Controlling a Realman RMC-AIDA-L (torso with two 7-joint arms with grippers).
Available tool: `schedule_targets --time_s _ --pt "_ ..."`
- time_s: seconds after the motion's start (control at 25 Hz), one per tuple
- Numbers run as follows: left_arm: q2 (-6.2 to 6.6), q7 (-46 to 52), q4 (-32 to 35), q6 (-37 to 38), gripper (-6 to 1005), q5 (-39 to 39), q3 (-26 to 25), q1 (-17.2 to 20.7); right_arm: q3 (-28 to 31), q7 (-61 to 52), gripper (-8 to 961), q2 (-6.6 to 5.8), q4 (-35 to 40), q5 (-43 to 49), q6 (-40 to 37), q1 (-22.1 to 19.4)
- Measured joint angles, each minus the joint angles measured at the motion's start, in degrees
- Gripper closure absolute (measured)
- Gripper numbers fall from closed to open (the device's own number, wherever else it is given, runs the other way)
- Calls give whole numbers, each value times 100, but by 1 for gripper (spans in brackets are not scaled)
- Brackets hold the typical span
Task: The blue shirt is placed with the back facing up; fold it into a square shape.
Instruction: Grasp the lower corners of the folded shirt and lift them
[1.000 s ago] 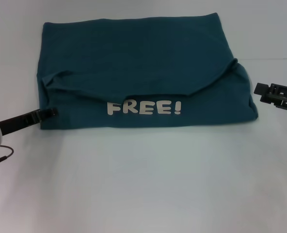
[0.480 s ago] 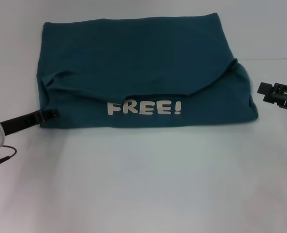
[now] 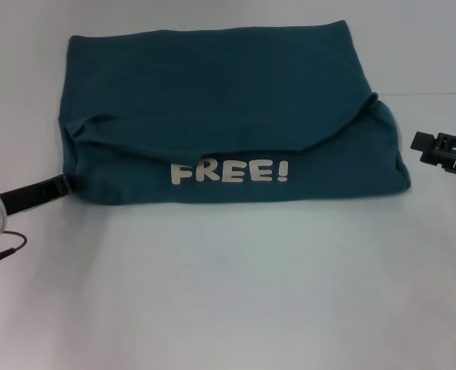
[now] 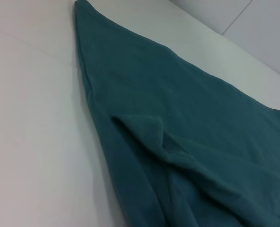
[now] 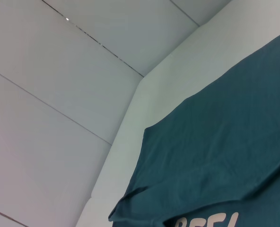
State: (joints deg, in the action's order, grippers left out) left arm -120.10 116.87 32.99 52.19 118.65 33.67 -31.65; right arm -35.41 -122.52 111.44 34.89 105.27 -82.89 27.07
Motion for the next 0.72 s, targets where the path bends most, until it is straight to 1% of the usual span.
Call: schedule_targets --time_s 0.04,0.12,0.2,0.24,0.36,0.48,0.6,0.72 --pt "2 0 22 59 874 -4 -8 2 -2 0 327 0 0 6 -3 0" --pt "15 31 94 215 998 -24 -32 6 -35 -3 327 -24 0 57 -12 1" --pt "35 149 193 392 998 -35 -43 10 -63 -31 327 -75 11 227 -14 23" --pt "51 231 248 466 998 -35 -45 10 -71 -69 327 -120 27 380 -9 53" --pt "148 581 394 714 998 -1 -37 -27 -69 -283 327 -290 59 1011 81 234" --pt "256 852 472 952 998 9 -33 -124 -70 -624 327 -473 68 1616 387 475" --pt "303 1009 560 1019 998 13 5 -206 -73 -928 327 -578 76 2156 740 745" --pt "328 1032 565 949 997 95 22 -310 -78 -1279 327 -603 79 2660 966 1030"
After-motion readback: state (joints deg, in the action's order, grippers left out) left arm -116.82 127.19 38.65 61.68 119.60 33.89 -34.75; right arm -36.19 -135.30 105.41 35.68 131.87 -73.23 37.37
